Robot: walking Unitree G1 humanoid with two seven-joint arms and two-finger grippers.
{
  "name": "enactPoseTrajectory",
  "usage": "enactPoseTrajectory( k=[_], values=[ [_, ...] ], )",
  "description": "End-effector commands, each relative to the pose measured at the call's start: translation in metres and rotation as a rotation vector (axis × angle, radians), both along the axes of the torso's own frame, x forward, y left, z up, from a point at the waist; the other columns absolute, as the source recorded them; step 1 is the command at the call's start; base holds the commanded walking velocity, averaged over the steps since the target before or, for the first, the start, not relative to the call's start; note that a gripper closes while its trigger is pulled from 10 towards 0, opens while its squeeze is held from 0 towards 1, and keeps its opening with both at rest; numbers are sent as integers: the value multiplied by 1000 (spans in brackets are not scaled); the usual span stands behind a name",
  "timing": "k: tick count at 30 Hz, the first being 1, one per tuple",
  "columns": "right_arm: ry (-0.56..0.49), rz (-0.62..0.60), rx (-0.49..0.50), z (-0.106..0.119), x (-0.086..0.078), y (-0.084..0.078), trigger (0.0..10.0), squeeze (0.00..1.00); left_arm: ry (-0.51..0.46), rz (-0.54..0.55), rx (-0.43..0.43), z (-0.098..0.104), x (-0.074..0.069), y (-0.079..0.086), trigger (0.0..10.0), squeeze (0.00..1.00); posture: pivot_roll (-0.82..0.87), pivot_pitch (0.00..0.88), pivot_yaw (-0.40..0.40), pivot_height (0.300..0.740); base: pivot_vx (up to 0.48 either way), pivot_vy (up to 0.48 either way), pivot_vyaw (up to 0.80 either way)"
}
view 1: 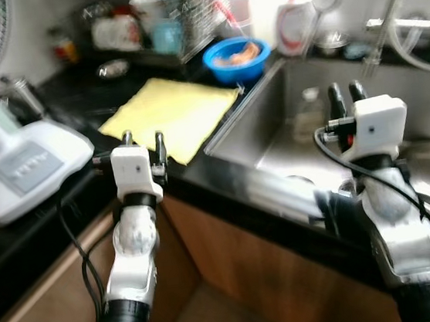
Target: Kitchen organization
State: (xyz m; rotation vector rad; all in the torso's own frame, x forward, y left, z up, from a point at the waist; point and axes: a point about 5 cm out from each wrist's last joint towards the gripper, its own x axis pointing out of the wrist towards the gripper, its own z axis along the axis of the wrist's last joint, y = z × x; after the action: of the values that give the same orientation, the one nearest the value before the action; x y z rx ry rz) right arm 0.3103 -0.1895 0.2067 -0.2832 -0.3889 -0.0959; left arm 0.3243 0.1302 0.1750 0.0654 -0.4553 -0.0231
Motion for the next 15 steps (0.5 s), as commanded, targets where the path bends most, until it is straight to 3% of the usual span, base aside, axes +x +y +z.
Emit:
enactPoseTrajectory(
  k=[1,15],
  values=[
    [-27,34,-4,5,1,8,10000,0,-8,30,9,1,0,7,10000,0,-267,0,115,740,0,0,794],
    [-42,50,-32,7,0,5,10000,0,-12,39,4,0,-1,7,10000,0,-268,0,112,740,0,0,794]
  ],
)
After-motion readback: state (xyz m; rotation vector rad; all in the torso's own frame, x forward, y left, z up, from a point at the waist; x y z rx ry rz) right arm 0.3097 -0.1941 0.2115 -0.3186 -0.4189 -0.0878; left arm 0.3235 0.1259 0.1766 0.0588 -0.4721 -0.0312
